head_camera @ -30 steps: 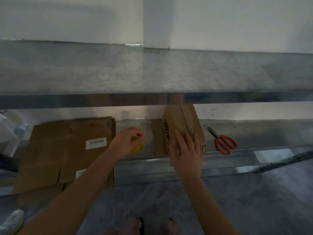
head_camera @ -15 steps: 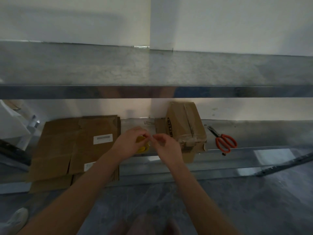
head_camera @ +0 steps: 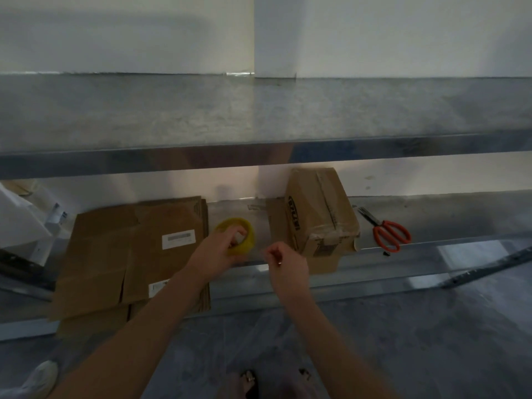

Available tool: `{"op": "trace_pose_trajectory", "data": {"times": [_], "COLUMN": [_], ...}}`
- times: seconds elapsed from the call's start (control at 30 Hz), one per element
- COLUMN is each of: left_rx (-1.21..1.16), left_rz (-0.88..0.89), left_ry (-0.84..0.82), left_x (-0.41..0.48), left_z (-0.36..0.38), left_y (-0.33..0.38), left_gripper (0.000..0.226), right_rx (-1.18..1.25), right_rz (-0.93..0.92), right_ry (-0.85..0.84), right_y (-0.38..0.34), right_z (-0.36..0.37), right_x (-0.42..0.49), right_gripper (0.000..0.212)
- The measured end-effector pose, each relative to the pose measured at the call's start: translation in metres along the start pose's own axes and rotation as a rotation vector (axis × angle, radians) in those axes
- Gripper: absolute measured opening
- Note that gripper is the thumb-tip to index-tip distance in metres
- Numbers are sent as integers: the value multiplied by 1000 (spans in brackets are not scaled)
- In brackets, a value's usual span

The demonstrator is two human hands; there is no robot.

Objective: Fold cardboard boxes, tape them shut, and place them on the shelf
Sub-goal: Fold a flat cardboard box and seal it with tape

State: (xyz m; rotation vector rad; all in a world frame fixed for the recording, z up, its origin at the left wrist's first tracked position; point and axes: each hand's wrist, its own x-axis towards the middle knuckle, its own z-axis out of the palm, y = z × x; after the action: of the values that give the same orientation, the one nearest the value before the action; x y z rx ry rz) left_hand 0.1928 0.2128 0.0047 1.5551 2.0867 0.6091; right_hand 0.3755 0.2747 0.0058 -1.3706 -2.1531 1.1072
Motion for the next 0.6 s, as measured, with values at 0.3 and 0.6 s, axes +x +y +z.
{"op": "trace_pose_trajectory", "data": {"times": [0.3, 0.6], "left_rx": [279, 263], "left_rz": [78, 91], "left_ry": [50, 74], "left_x": [25, 31], "left_z": [44, 53], "left_y": [-35, -66], "left_gripper": [44, 30], "right_rx": [-10, 0], "right_rz": [192, 366], "right_ry": [-5, 25], "right_y": [35, 57], "right_z": [35, 58], "right_x": [25, 50], "right_gripper": [10, 14]}}
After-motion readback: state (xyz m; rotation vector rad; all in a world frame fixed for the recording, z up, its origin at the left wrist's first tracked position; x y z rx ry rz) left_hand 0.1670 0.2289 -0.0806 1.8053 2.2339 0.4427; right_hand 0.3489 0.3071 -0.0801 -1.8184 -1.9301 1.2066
